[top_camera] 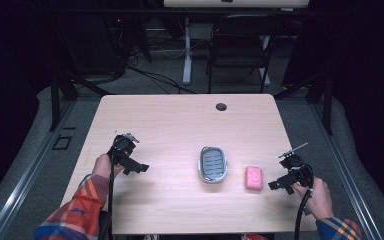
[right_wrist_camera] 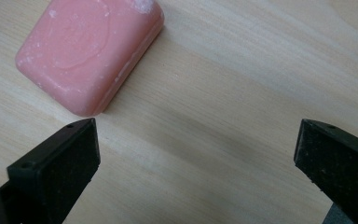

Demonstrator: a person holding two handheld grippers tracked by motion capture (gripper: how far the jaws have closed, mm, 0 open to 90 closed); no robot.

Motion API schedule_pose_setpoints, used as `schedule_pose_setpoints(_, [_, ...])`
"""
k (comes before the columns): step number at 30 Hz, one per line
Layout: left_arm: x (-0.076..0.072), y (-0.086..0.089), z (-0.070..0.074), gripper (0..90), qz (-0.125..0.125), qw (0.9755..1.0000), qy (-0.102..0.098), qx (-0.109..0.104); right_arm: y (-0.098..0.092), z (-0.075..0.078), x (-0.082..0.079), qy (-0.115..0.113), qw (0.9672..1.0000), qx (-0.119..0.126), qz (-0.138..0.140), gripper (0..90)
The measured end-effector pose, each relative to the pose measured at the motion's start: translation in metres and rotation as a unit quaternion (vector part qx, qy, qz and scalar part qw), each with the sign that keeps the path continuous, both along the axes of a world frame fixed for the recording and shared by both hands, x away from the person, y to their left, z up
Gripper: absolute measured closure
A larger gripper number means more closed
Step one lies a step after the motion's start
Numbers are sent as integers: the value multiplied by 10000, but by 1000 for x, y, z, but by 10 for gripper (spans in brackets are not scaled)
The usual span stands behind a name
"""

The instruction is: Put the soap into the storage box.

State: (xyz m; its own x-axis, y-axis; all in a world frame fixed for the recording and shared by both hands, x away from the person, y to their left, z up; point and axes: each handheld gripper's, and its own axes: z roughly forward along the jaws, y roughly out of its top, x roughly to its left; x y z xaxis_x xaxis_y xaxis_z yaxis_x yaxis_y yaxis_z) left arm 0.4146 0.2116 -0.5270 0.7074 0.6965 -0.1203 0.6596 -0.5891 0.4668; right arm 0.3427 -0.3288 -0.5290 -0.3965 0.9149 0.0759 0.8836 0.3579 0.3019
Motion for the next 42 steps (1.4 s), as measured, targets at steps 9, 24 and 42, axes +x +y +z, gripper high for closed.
schedule_pose_setpoints(9, [-2,4,2,0,53,10000,-4,-46,3,4,1,65,9999,-2,149,0])
schedule_pose_setpoints(24, [0,2,1,0,34,10000,-10,-17,8,8,-1,-11,9999,162,15,0])
schedule_pose_setpoints(42, [0,0,0,0,35,10000,6,-18,21,12,-1,-43,9991,414,-2,0])
